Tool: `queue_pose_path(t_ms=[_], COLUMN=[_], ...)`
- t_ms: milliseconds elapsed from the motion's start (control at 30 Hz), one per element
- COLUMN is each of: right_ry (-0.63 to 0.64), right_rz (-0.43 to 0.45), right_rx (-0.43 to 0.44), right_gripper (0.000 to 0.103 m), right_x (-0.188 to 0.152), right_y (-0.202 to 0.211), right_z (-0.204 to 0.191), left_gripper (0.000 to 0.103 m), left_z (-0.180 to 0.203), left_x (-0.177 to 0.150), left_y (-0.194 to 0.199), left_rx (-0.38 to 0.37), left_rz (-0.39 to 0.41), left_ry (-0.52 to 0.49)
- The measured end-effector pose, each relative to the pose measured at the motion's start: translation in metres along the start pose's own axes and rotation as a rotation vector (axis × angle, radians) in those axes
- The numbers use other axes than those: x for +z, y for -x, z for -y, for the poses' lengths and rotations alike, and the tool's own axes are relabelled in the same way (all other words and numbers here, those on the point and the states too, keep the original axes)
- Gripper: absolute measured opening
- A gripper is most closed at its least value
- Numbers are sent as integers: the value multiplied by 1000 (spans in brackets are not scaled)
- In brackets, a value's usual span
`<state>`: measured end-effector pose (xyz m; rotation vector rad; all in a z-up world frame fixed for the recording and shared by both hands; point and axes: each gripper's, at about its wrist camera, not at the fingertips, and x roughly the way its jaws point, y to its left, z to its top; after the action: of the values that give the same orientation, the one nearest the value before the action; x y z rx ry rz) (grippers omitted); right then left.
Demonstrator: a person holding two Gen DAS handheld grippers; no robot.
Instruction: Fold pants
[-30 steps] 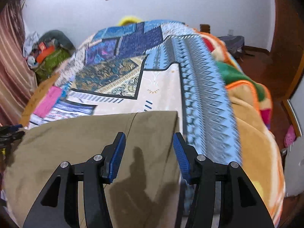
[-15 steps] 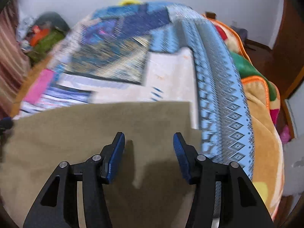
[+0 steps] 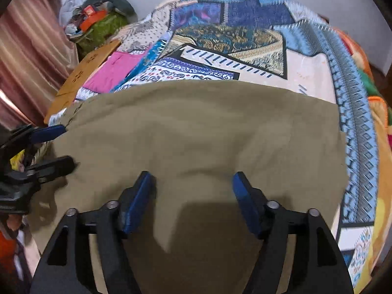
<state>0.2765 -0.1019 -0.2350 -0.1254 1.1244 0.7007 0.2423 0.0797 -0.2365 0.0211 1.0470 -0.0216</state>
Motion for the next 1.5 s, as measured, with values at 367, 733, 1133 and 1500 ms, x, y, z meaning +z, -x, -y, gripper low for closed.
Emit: queue_pose_path(t_ms=[367,733,1133,1500], right_ry=[-23,-117,1,112], right_rz=[-8,23,131,216], right_rx=[1,-22,-67,-45], right_gripper=[73,74,74,74], right_x=[-66,-117,-73,-40], right_y=[47,73,92,59], right_z=[17,26,-11,-76], left_gripper=[87,88,87,87], left_z=[7,-35,-75,-60], left_x=[-47,-91,-113,-111], left_y=[32,69,116,70], left_rx=[88,98,22,-330], left_rz=[50,42,62,-66], left_ry=[-58,89,279,471])
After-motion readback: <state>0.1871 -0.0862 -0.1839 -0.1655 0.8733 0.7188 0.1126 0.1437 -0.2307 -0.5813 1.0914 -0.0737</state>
